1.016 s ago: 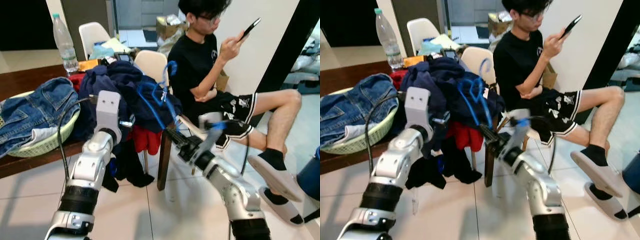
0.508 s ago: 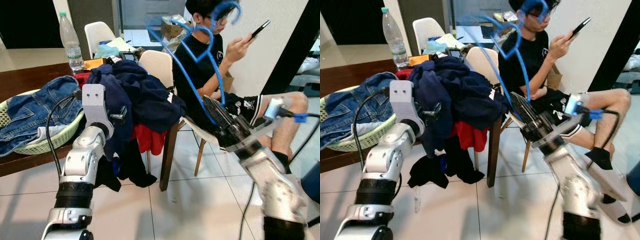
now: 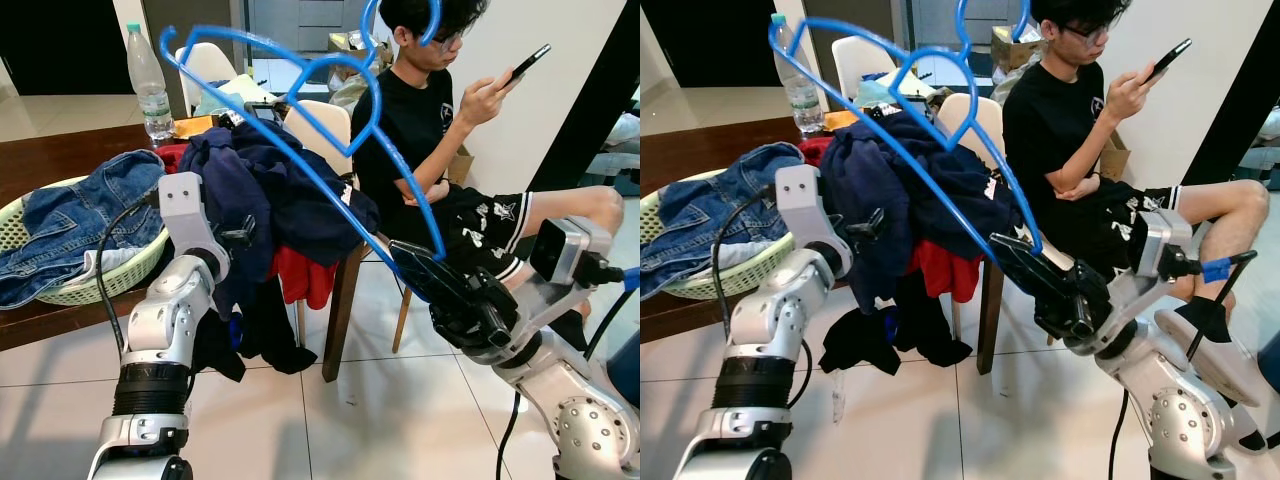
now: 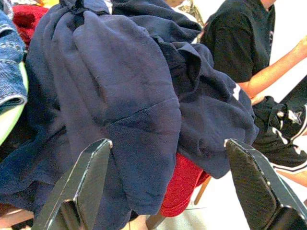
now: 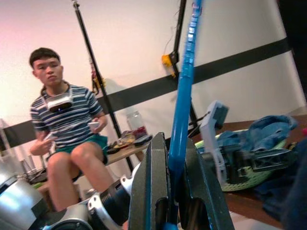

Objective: Hang hanger

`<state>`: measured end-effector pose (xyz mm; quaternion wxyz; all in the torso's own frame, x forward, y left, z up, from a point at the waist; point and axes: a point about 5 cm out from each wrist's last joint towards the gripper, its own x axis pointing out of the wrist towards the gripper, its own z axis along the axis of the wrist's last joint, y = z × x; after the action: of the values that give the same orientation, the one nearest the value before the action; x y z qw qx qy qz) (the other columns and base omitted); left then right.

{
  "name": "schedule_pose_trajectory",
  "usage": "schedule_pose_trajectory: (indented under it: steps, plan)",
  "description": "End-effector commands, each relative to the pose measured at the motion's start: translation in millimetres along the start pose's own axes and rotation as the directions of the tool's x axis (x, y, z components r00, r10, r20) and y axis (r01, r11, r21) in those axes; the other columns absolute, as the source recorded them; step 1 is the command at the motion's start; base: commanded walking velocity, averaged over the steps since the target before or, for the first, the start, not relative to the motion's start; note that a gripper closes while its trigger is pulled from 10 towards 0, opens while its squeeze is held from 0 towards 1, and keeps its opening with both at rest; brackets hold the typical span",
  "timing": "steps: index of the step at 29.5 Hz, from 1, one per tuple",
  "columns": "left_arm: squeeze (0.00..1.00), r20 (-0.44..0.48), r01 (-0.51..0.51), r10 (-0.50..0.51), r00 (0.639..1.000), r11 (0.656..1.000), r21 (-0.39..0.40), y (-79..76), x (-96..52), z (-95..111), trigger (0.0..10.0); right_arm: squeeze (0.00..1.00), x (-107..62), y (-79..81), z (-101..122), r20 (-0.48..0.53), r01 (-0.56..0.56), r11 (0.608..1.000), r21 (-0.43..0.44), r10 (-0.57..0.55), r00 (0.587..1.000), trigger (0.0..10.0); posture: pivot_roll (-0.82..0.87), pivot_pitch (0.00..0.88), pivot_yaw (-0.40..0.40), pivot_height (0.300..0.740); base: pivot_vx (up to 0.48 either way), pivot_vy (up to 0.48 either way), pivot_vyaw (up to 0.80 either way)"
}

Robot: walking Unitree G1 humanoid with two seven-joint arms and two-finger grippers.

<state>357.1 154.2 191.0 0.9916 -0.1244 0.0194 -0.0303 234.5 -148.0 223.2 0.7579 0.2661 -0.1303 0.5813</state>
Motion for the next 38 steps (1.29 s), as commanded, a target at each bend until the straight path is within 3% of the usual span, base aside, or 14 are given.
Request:
schedule_pose_trajectory:
  steps: [1, 3, 4, 5, 6, 11, 23, 31, 35, 38]
  plan:
    - [0.0, -0.031, 0.006, -0.006, 1.0, 1.0, -0.009, -2.0, 1.4, -5, 10.0, 0.0, 8.9, 7.2, -6, -0.041, -0.046, 0.999, 0.007, 0.046, 0.998, 10.0, 0.1, 0.037, -0.006, 0.74, 0.0, 0.0, 0.0]
    - [0.0, -0.031, 0.006, -0.006, 1.0, 1.0, -0.009, -2.0, 1.4, -5, 10.0, 0.0, 8.9, 7.2, -6, -0.041, -0.046, 0.999, 0.007, 0.046, 0.998, 10.0, 0.1, 0.037, -0.006, 0.74, 0.0, 0.0, 0.0]
    - [0.0, -0.038, 0.016, -0.016, 0.999, 1.0, -0.012, -4.1, 1.2, -6, 10.0, 0.0, 18.0, 10.1, -19, -0.124, -0.067, 0.998, 0.016, 0.068, 0.99, 10.0, 0.1, 0.037, -0.006, 0.74, 0.0, 0.0, 0.0]
    - [0.0, -0.038, 0.016, -0.016, 0.999, 1.0, -0.012, -4.1, 1.2, -6, 10.0, 0.0, 18.0, 10.1, -19, -0.124, -0.067, 0.998, 0.016, 0.068, 0.99, 10.0, 0.1, 0.037, -0.006, 0.74, 0.0, 0.0, 0.0]
    - [0.0, -0.045, 0.023, -0.024, 0.999, 1.0, -0.016, -5.8, 0.8, -7, 10.0, 0.0, 23.0, 12.6, -28, -0.191, -0.083, 0.996, 0.017, 0.085, 0.978, 10.0, 0.1, 0.041, -0.007, 0.74, 0.0, 0.0, 0.0]
    - [0.0, -0.059, 0.038, -0.04, 0.997, 0.999, -0.028, -8.7, 0.1, -9, 10.0, 0.0, 24.0, 11.2, -40, -0.325, -0.076, 0.997, -0.009, 0.069, 0.943, 10.0, 0.1, 0.04, -0.01, 0.74, 0.0, 0.0, 0.0]
    - [0.0, -0.058, 0.051, -0.053, 0.997, 0.998, -0.033, -11.4, 0.3, -8, 10.0, 0.0, 23.4, 4.4, -41, -0.346, -0.017, 0.999, -0.044, 0.001, 0.938, 10.0, 0.1, 0.036, -0.007, 0.74, 0.0, 0.0, 0.0]
    - [0.0, -0.062, 0.066, -0.068, 0.996, 0.997, -0.035, -14.5, 0.0, -9, 10.0, 0.0, 28.1, 6.5, -26, -0.183, -0.039, 0.999, -0.012, 0.036, 0.982, 10.0, 0.1, 0.033, -0.008, 0.74, 0.0, 0.0, 0.0]
    - [0.0, -0.062, 0.069, -0.071, 0.996, 0.997, -0.036, -15.3, 0.1, -8, 10.0, 0.0, 28.6, 4.6, -26, -0.182, -0.029, 0.999, -0.019, 0.025, 0.983, 10.0, 0.1, 0.036, -0.009, 0.74, 0.0, 0.0, 0.0]
    - [0.0, -0.062, 0.072, -0.074, 0.995, 0.997, -0.037, -15.9, 0.2, -8, 10.0, 0.0, 29.4, -4.8, -33, -0.229, 0.036, 0.998, -0.051, -0.046, 0.972, 10.0, 0.1, 0.035, -0.009, 0.74, 0.0, 0.0, 0.0]
